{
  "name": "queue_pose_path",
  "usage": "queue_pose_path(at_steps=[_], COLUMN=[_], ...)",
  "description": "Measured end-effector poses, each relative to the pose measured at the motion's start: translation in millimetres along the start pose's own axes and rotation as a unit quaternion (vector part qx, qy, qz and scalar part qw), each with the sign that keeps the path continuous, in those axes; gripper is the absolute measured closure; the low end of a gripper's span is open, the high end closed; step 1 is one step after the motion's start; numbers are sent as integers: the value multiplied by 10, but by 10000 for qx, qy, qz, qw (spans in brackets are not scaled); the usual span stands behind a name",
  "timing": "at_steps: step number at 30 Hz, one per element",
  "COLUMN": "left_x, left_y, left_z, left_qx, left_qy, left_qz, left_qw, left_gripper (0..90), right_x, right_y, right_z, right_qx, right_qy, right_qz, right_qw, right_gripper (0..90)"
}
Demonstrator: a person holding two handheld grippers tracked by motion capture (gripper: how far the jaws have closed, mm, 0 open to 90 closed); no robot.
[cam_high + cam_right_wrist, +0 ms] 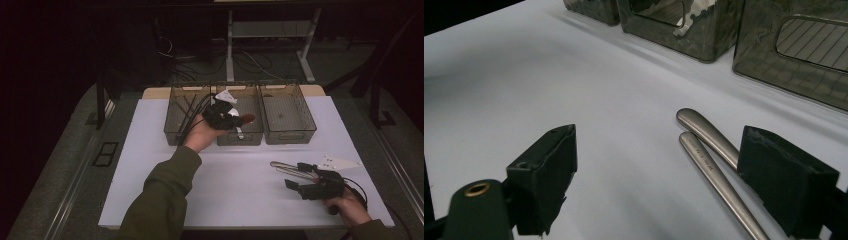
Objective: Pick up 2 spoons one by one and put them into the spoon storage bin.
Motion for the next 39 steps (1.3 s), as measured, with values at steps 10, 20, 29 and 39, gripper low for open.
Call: queue_pose_path(at_steps=[10,20,29,39], left_x=[-193,-325,-343,-353], left_y=[313,413,366,343], left_z=[-251,-555,-764,-794], left_qx=[193,347,172,99], left_qy=[219,333,397,637], left_qz=[168,497,518,486], left_qw=[9994,9976,9977,9967], left_gripper=[803,802,799,562], right_x=[-7,-8,-13,-18], right_y=[9,14,21,20], right_z=[4,13,18,18], right_qx=[43,90,120,100], right_qy=[44,75,92,106], right_qz=[-31,-28,-10,-12], right_qw=[10000,9999,9999,9999], right_gripper=[158,158,158,158])
Point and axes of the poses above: each handheld gripper's, and its own axes: z roughly backward along the jaws, y roughly out of its top, x roughly to its right, the point moved 7 cm from there along -z, roughly forward along the jaws, and after that the axes turned 12 degrees about z, right-handed, at the moved point
